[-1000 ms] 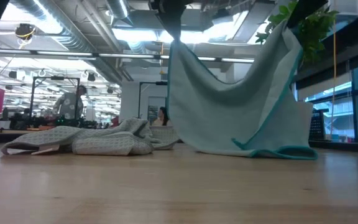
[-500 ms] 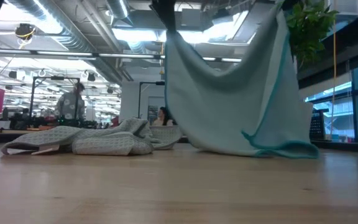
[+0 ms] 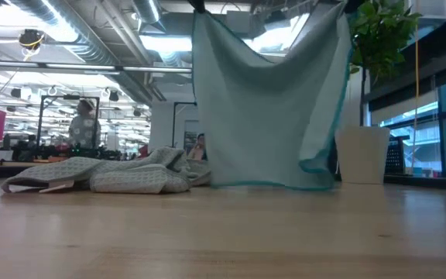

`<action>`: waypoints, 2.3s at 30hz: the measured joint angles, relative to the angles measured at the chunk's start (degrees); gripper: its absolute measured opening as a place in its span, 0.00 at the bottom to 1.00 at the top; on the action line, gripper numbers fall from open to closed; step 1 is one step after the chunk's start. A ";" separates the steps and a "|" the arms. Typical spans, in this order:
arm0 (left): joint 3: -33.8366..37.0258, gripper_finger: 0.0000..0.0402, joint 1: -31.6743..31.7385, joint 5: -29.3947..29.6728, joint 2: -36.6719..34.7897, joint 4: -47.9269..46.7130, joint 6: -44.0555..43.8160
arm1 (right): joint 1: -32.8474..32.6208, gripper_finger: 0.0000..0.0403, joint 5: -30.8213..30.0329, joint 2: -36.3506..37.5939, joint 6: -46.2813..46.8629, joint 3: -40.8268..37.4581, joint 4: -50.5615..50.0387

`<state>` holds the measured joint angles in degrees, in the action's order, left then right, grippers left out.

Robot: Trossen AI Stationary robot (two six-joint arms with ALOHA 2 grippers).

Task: Roll microfiber towels into tight, uniform cylinder then place into a basket
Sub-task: Fold the blue towel

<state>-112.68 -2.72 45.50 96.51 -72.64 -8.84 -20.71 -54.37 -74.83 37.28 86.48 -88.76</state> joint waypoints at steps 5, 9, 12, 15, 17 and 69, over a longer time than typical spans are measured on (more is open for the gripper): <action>0.00 0.00 1.71 7.42 0.02 0.90 0.21 | 2.64 0.02 -0.02 0.02 -3.36 0.00 0.12; 0.00 0.00 3.52 10.30 0.04 2.19 2.13 | 5.04 0.02 -1.75 0.90 -6.99 0.00 0.78; 0.00 0.00 5.21 11.84 0.04 5.89 5.20 | 7.36 0.02 -4.52 1.57 -7.93 0.01 0.90; 0.00 0.00 6.97 11.37 0.04 10.05 9.43 | 9.63 0.02 -6.62 2.29 -8.07 0.02 0.90; 0.00 0.00 8.21 10.06 0.04 12.07 11.67 | 10.93 0.02 -9.68 2.51 -9.09 0.04 0.95; 23.29 0.00 -6.85 -14.04 0.19 14.30 -3.05 | -5.96 0.02 24.62 5.99 16.39 -26.88 3.34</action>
<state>-89.40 -9.57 31.46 96.71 -58.34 -11.89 -26.67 -29.75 -68.84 53.67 59.60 -85.42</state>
